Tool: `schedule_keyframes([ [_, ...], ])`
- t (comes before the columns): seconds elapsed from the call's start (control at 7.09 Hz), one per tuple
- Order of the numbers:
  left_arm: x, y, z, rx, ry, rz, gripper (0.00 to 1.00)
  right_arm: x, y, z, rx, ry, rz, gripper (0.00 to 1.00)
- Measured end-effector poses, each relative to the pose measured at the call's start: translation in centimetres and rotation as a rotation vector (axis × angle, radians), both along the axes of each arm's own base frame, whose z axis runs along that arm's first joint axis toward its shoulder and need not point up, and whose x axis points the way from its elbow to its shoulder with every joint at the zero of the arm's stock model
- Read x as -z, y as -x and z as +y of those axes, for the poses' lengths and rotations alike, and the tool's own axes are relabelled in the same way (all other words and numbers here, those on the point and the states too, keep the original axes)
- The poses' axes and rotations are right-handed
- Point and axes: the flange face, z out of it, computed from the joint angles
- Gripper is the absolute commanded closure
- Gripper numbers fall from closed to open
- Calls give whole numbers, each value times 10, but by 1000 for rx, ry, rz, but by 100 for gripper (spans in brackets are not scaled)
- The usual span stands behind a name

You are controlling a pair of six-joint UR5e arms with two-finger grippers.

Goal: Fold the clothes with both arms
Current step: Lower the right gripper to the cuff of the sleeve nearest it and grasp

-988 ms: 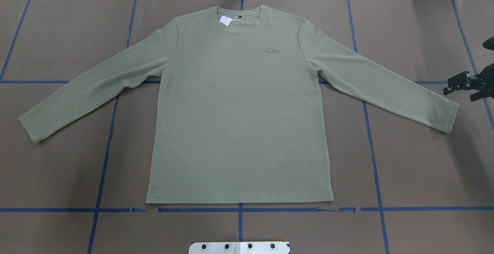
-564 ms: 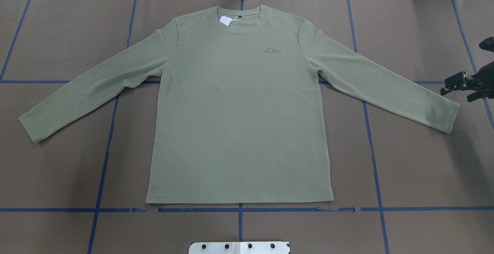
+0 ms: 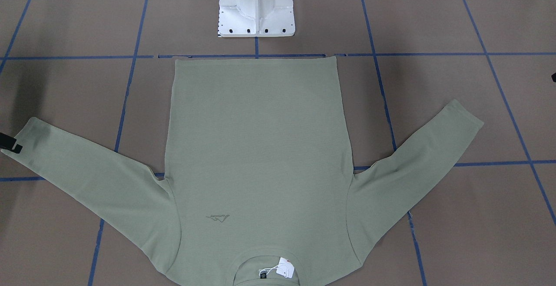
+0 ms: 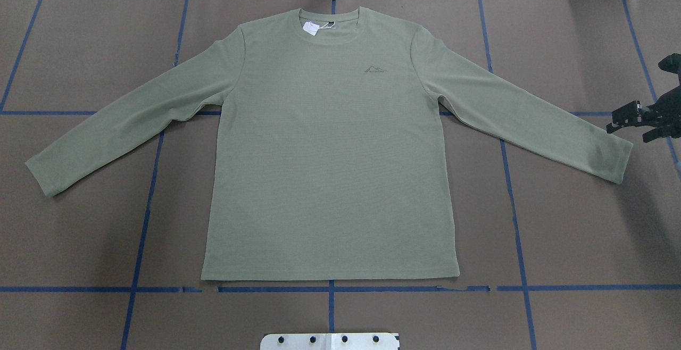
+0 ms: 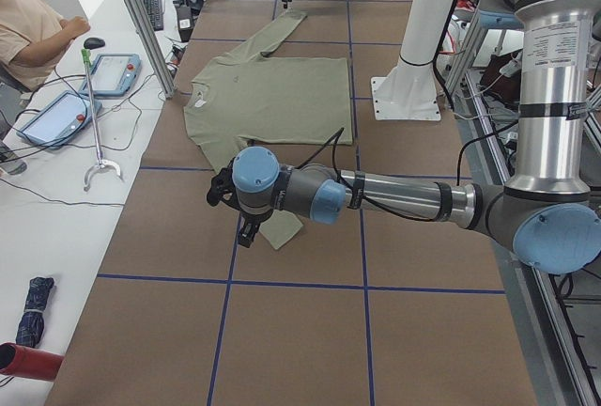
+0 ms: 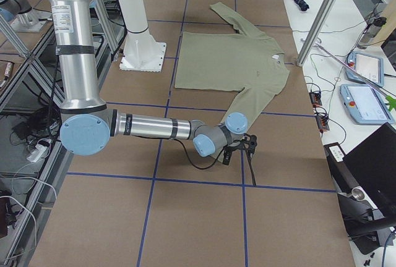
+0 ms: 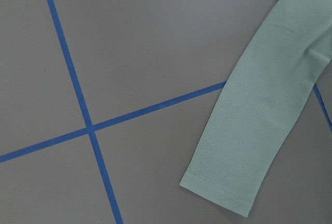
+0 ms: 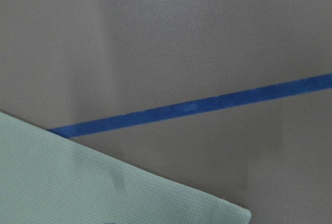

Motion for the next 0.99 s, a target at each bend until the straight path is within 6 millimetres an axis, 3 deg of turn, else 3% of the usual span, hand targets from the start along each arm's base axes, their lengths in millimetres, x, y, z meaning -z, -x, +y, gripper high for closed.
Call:
schedule_keyframes([
  [0.99, 2, 0, 0, 1, 1, 1, 0, 7, 2, -1, -20, 18, -10, 4],
])
